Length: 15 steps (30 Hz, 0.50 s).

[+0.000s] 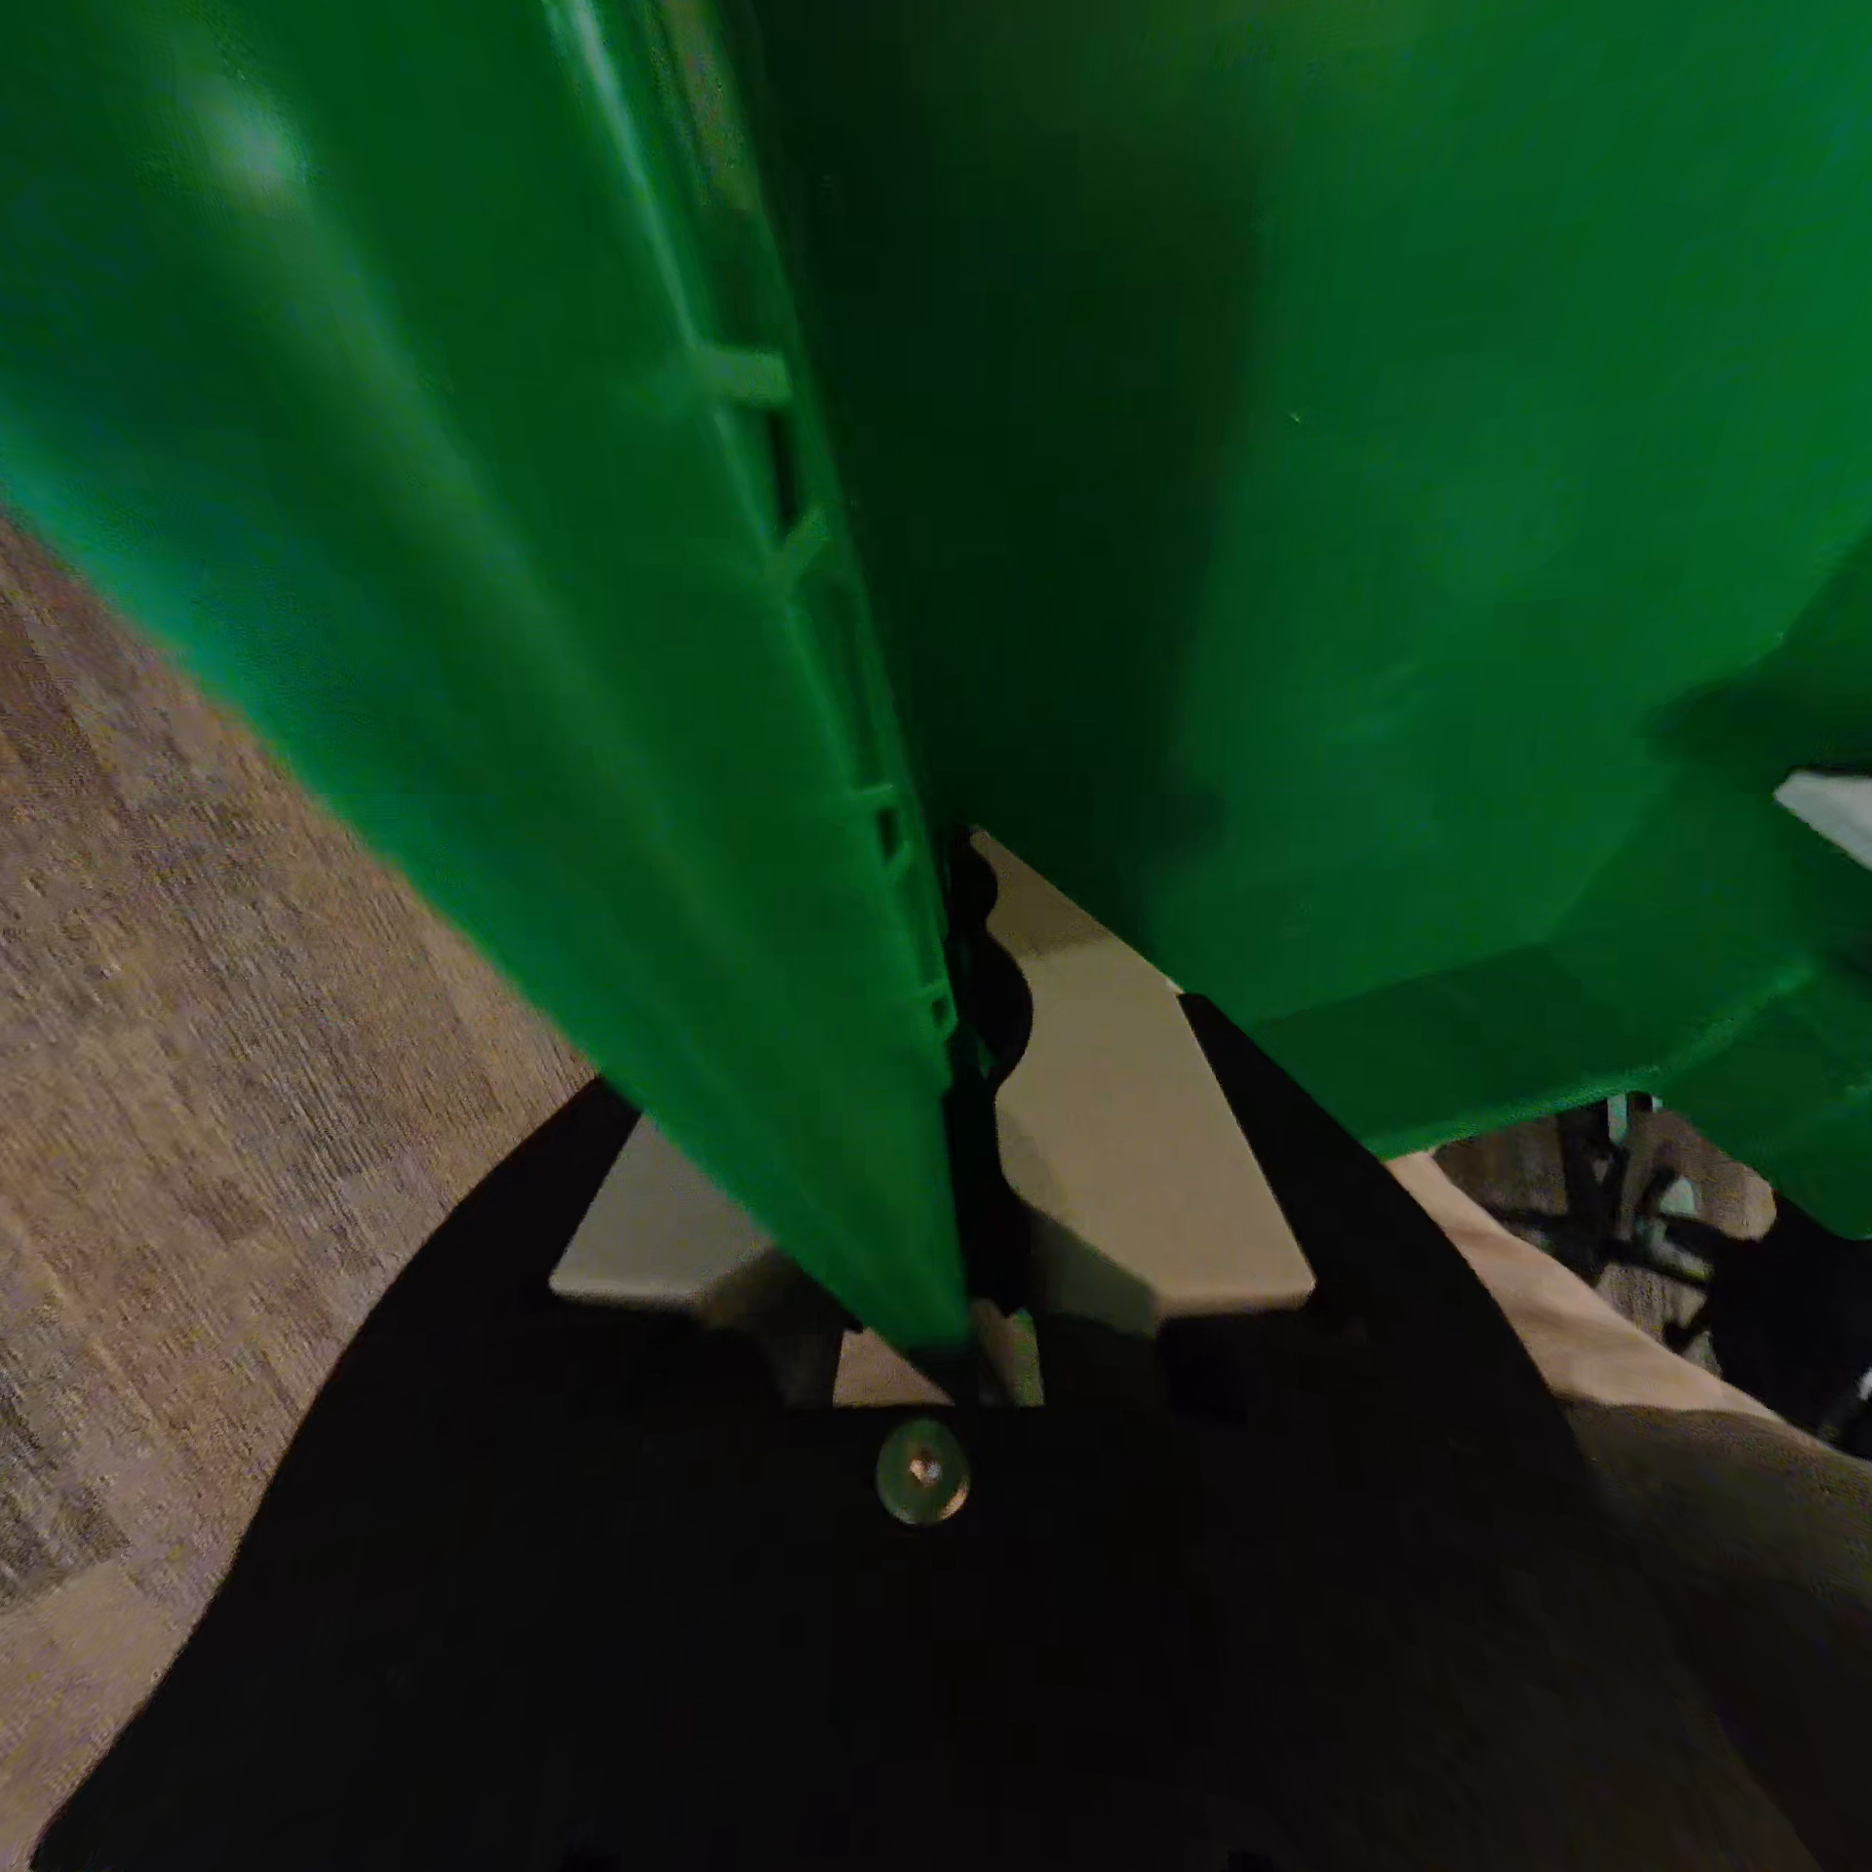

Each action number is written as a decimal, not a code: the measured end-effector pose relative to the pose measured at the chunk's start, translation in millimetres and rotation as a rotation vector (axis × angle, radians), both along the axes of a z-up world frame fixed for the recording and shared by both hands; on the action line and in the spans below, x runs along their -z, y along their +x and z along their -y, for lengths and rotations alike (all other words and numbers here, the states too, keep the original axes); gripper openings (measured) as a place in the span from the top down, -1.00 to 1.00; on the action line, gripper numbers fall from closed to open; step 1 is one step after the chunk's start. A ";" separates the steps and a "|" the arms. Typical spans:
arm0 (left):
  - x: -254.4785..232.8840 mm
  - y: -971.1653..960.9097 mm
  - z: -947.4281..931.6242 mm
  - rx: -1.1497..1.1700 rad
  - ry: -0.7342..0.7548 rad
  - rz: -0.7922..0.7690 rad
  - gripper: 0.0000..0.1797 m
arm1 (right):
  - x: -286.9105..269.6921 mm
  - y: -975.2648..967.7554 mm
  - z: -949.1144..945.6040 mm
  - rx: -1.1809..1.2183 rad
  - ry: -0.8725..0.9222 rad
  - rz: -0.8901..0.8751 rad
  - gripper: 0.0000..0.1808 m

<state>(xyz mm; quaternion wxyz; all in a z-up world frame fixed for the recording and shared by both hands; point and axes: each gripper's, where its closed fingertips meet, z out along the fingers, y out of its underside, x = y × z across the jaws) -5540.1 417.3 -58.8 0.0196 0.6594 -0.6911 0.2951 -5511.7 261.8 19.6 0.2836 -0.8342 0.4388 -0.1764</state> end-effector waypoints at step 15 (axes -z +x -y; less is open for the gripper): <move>-17.8 570.1 -93.7 -0.125 0.235 0.085 0.99 | 58.6 592.8 -78.5 -0.164 0.040 -0.008 0.57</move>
